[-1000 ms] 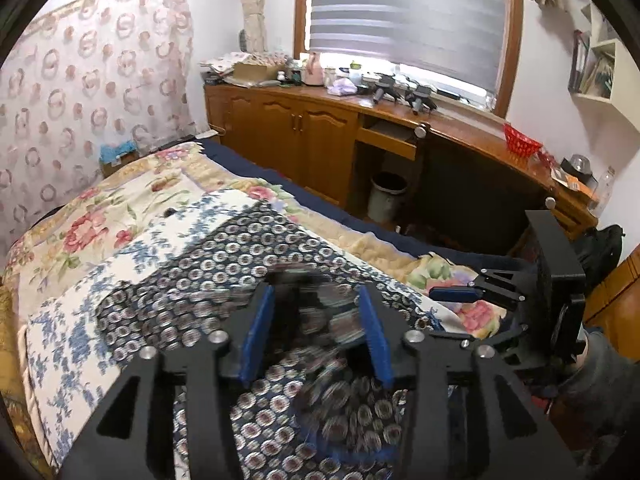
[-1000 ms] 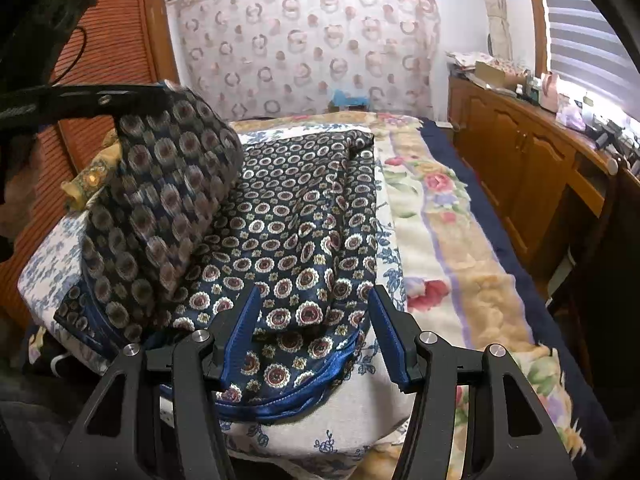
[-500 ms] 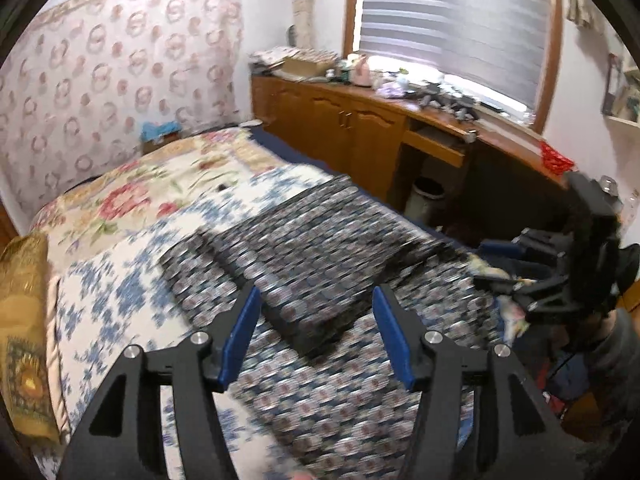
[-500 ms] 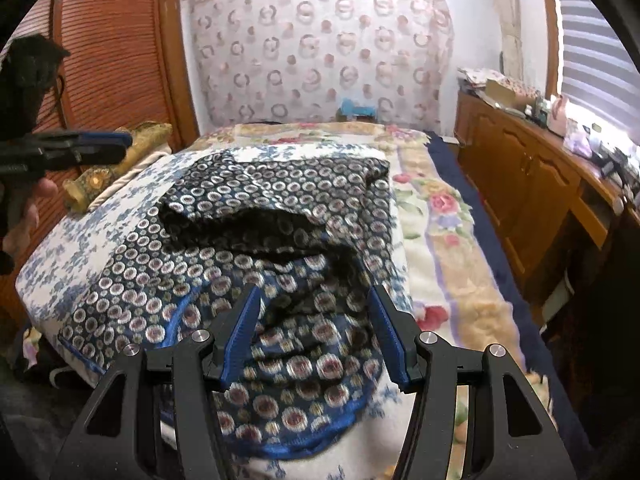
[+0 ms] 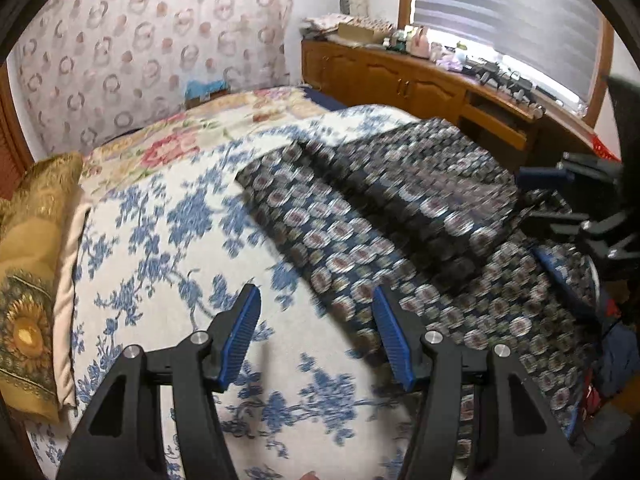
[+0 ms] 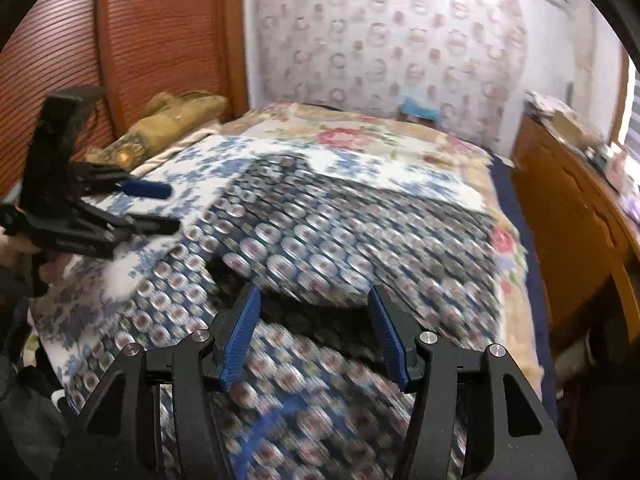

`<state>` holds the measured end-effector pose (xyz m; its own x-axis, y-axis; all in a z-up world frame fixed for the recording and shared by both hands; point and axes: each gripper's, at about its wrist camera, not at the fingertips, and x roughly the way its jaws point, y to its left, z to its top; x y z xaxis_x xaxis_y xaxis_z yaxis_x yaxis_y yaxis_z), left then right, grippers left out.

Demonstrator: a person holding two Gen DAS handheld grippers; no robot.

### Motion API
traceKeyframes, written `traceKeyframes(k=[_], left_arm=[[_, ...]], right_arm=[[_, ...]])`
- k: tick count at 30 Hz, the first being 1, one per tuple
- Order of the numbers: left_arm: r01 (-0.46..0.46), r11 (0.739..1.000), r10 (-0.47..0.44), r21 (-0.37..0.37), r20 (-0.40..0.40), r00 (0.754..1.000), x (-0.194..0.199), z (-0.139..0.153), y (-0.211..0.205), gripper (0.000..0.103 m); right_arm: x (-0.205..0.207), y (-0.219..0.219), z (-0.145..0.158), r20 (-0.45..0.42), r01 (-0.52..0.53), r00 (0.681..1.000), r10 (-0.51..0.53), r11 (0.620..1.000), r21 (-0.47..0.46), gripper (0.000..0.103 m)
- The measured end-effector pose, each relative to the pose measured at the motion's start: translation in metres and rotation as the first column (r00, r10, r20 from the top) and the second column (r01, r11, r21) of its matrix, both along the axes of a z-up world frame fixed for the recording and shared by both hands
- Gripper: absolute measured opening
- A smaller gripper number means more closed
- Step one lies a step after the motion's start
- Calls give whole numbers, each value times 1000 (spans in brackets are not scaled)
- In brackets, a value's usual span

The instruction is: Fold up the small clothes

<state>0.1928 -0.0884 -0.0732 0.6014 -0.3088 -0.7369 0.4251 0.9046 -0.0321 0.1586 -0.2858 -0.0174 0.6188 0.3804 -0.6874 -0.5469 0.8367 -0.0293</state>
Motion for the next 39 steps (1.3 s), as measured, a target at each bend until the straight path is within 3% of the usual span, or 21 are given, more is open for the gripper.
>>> traceKeyframes(k=[5, 10, 12, 14, 17, 26, 33, 36, 39], left_arm=[[3, 1000, -3, 14, -32, 999, 11, -18, 6, 58], [11, 1000, -11, 8, -37, 999, 14, -25, 7, 58], [11, 1000, -11, 9, -36, 999, 14, -25, 6, 59], [11, 1000, -10, 12, -35, 999, 14, -25, 5, 59], [11, 1000, -10, 11, -35, 999, 14, -25, 5, 59], [6, 1000, -6, 11, -37, 999, 15, -25, 6, 64], [-1, 1000, 2, 20, -36, 999, 16, -27, 6, 69], [-29, 999, 30, 22, -43, 999, 19, -28, 10, 79], [-30, 999, 31, 27, -43, 999, 19, -29, 10, 80]], right_arm=[[15, 36, -6, -72, -120, 990, 118, 993, -21, 57], [28, 55, -17, -121, -158, 981, 151, 986, -56, 45], [33, 55, -20, -133, -160, 980, 151, 985, -63, 36], [37, 56, -20, -143, -167, 977, 156, 984, -66, 8], [43, 49, -17, -149, -170, 975, 162, 984, -44, 2], [91, -12, 18, -86, -23, 996, 21, 999, -28, 2], [145, -53, 15, -38, 170, 984, -174, 982, -77, 2], [160, -67, 14, -6, 289, 957, -291, 953, -86, 7], [157, -78, 22, -17, 297, 955, -297, 955, -18, 19]])
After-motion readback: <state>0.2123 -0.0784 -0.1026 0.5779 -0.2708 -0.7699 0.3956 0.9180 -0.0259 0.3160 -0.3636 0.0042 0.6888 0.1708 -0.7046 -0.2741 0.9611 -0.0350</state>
